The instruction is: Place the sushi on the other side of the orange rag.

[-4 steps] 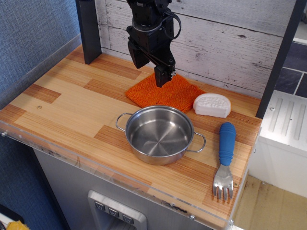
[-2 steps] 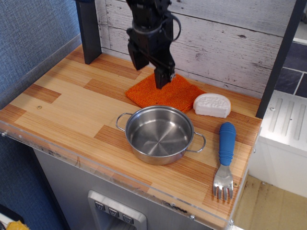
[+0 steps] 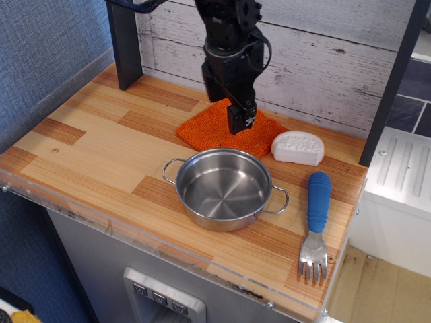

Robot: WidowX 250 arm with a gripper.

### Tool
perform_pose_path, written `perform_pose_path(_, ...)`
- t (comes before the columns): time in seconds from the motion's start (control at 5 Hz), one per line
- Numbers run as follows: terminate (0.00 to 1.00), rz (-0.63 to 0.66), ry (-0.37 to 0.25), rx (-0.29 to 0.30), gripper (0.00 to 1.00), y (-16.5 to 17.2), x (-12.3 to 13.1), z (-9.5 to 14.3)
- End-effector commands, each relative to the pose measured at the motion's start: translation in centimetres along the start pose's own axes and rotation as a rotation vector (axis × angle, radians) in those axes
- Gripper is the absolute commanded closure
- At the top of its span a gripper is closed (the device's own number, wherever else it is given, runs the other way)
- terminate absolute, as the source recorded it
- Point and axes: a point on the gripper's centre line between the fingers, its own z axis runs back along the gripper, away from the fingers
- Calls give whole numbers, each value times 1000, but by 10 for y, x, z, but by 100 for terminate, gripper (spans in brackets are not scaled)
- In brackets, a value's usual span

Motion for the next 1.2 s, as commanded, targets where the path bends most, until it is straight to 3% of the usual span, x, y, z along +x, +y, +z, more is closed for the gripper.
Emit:
perform_pose_path(0.0, 0, -329, -94, -14, 0, -9, 37, 16)
perform_pose_path(0.2, 0, -469, -119, -24, 0, -16, 53, 24)
perform_pose_path(0.4, 0, -512, -122, -61, 0, -31, 66, 16)
perform_pose_path(1.0, 0, -578, -49, -142, 0, -66, 57, 4)
